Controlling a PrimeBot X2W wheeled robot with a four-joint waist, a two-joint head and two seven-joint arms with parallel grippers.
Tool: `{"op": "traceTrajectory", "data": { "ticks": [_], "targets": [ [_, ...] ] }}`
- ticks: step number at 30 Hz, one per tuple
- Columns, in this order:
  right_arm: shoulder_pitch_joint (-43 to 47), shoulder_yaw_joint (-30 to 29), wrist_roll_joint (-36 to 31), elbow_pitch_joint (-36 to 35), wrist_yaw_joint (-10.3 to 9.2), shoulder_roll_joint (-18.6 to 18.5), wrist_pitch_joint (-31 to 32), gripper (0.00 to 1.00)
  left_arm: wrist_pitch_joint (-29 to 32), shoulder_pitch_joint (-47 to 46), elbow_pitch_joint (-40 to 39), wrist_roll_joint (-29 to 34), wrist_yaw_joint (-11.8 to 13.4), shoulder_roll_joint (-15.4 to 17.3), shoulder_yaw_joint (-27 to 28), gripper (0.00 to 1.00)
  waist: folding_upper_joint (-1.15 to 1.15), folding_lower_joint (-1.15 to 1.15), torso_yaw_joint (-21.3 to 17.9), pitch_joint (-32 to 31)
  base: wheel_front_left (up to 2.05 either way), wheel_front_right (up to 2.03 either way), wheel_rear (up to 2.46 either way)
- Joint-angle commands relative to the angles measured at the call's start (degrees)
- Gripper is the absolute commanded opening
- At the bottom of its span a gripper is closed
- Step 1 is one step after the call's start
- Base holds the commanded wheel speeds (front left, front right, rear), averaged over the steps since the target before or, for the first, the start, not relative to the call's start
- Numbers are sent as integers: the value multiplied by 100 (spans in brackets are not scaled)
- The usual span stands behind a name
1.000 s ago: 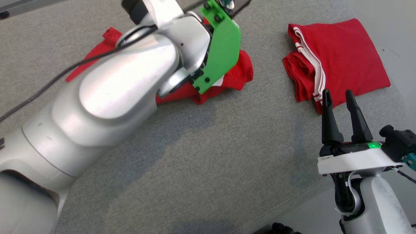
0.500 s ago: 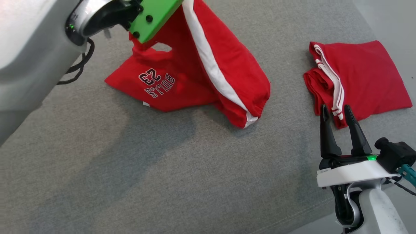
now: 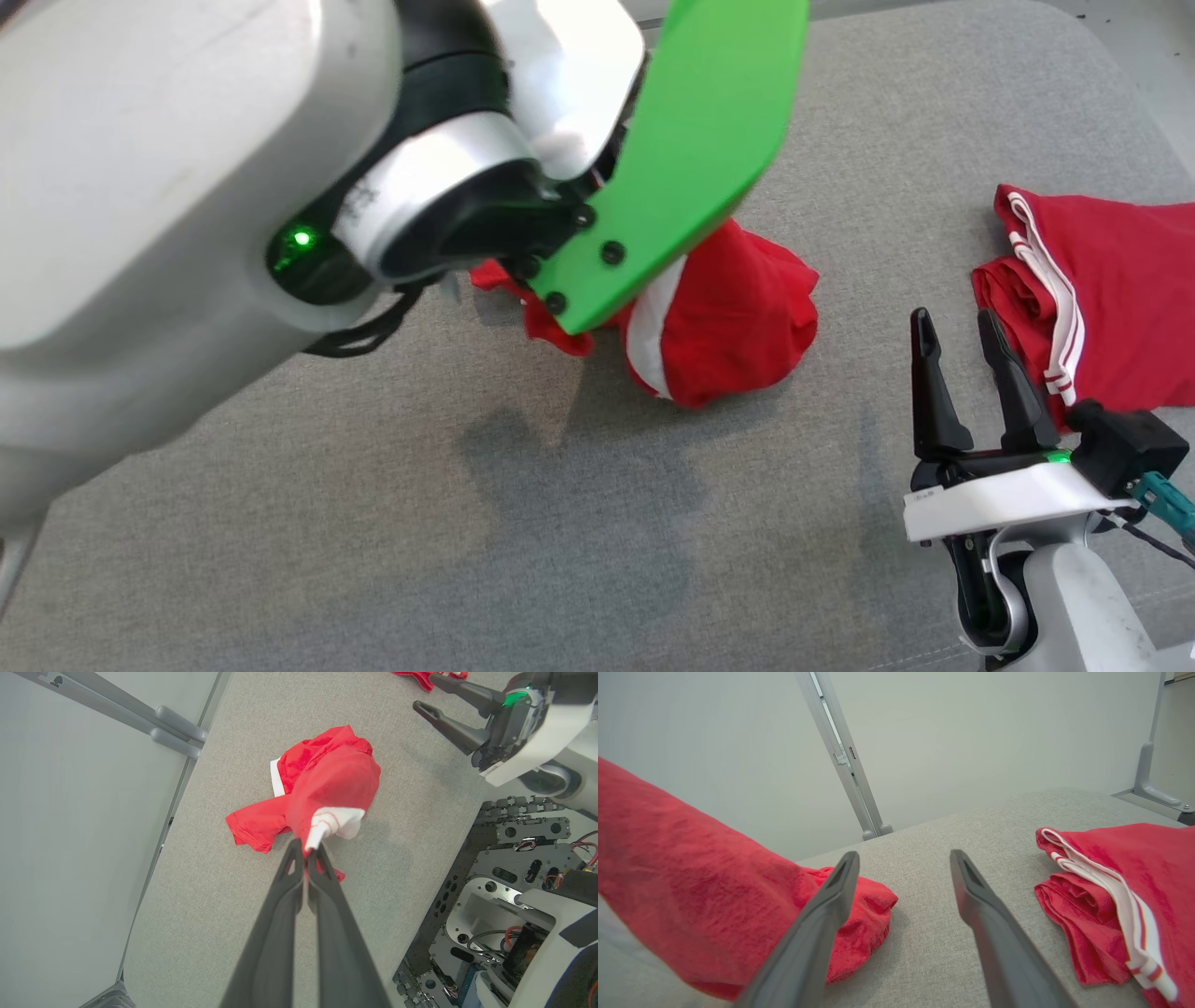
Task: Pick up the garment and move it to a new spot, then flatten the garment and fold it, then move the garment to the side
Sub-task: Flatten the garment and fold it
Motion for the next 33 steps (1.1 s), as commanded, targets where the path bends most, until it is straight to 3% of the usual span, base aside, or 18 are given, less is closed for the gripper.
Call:
{"op": "traceTrajectory", "data": {
  "ticks": [1, 5, 11, 18, 20, 27, 33],
  "targets": [
    [-48, 4, 8, 2, -2, -16, -15, 100, -19, 78, 6, -62, 50, -34, 30, 0, 39, 0, 110, -105, 0, 0, 0],
    [-163, -7, 137, 22, -2, -18, -15, 100, -365, -134, 216, 63, 368, -710, 136, 0, 39, 0, -64, -133, 0, 0, 0],
    [-150, -125, 190, 58, -2, -15, -15, 100, -1047, -490, 1063, 375, 494, -1389, 391, 0, 39, 0, -327, -100, 0, 0, 0],
    [-144, -142, 256, 79, -1, -14, -15, 100, -2073, -849, 2174, 636, 701, -1820, 678, 0, 39, 0, -505, 20, 0, 0, 0],
    [-176, -121, 277, 68, -1, -13, -15, 100, -2245, -977, 2450, 741, 643, -1851, 628, 0, 39, 0, -533, 75, 0, 0, 0],
    [-260, -70, 334, 38, -2, -16, -15, 100, -2336, -413, 2913, 828, 253, -1134, 413, 0, 39, 0, -548, 306, 0, 0, 0],
    [-121, -136, 146, 66, -1, -14, -15, 100, -2725, 1194, 2056, 454, 475, -17, 690, 0, 39, 0, -324, 382, 0, 0, 0]
  ]
}}
